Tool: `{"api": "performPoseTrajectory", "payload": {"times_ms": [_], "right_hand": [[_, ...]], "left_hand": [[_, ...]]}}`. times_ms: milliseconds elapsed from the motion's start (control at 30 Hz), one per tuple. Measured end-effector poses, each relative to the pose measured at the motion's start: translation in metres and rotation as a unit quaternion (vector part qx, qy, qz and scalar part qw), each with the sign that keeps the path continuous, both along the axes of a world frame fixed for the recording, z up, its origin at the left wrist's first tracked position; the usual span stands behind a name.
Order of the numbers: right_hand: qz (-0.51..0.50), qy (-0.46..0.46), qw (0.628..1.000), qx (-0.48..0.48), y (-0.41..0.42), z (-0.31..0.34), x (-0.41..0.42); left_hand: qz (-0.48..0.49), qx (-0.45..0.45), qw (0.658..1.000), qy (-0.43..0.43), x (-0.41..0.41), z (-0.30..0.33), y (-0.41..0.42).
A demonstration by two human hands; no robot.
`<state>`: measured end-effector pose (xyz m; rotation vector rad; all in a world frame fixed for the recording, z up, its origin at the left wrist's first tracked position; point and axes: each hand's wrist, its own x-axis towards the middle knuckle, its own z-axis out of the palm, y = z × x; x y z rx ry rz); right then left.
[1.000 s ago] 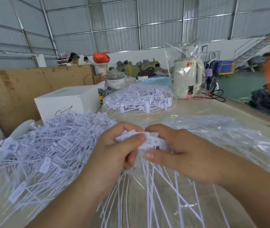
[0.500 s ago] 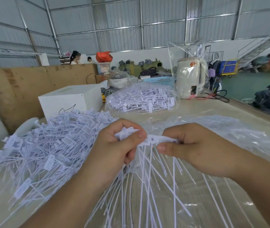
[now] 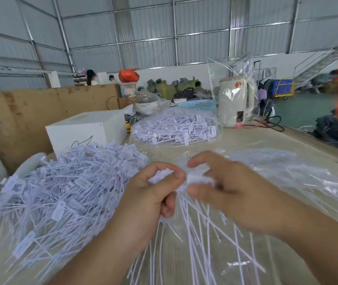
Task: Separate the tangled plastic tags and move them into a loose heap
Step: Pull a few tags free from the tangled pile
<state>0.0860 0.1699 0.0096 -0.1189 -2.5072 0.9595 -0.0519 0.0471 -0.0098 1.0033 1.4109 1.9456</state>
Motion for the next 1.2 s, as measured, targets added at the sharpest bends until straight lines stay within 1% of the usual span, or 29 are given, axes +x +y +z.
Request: {"api": "performPoseTrajectory", "payload": {"times_ms": [67, 100, 267, 333, 400, 467, 533, 600, 633, 700, 767, 833, 933, 1067, 1133, 1200], "right_hand": [[0.021, -0.033, 0.998, 0.053, -0.003, -0.004, -0.003], [0.027, -0.037, 0.998, 0.051, -0.003, -0.005, -0.004], [0.042, -0.07, 0.996, -0.032, -0.002, -0.006, -0.008], [0.056, -0.059, 0.995, -0.06, 0.001, -0.008, -0.009], [0.056, -0.039, 0.994, -0.081, 0.002, -0.01, -0.011], [0.055, -0.025, 0.994, -0.094, 0.002, -0.011, -0.013], [0.071, -0.015, 0.992, -0.102, 0.001, -0.012, -0.015], [0.061, -0.008, 0.994, -0.094, -0.001, -0.013, -0.016], [0.049, -0.007, 0.995, -0.089, -0.002, -0.014, -0.017], [0.031, -0.008, 0.996, -0.085, -0.004, -0.017, -0.016], [0.019, -0.01, 0.999, -0.048, -0.007, -0.019, -0.015], [0.002, -0.011, 1.0, -0.017, -0.009, -0.02, -0.015], [-0.017, -0.012, 1.0, -0.022, -0.008, -0.019, -0.016], [-0.048, -0.031, 0.998, 0.015, -0.006, -0.014, -0.013], [-0.063, -0.068, 0.996, 0.009, -0.001, -0.007, -0.008], [-0.052, -0.109, 0.993, 0.004, 0.006, -0.002, -0.004]], "left_hand": [[-0.019, -0.007, 1.0, 0.01, 0.002, -0.002, 0.001], [-0.023, -0.01, 1.0, 0.01, 0.003, -0.002, 0.001], [-0.042, -0.045, 0.998, 0.03, 0.001, 0.001, -0.001], [-0.061, -0.063, 0.996, 0.033, 0.0, 0.002, -0.002], [-0.074, -0.077, 0.993, 0.056, -0.001, 0.004, -0.005], [-0.062, -0.082, 0.988, 0.115, 0.001, 0.005, -0.007], [-0.018, -0.095, 0.981, 0.168, 0.002, 0.004, -0.006], [0.023, -0.112, 0.976, 0.188, 0.0, 0.002, -0.006], [0.026, -0.117, 0.975, 0.184, -0.001, 0.002, -0.006], [-0.024, -0.115, 0.983, 0.14, -0.004, 0.004, -0.007], [-0.084, -0.11, 0.987, 0.082, -0.005, 0.007, -0.009], [-0.097, -0.106, 0.988, 0.06, -0.006, 0.009, -0.01], [-0.091, -0.093, 0.99, 0.055, -0.006, 0.009, -0.008], [-0.061, -0.065, 0.993, 0.073, -0.004, 0.008, -0.005], [-0.033, -0.051, 0.996, 0.063, -0.007, 0.009, -0.004], [-0.009, -0.043, 0.998, 0.053, -0.011, 0.009, -0.005]]}}
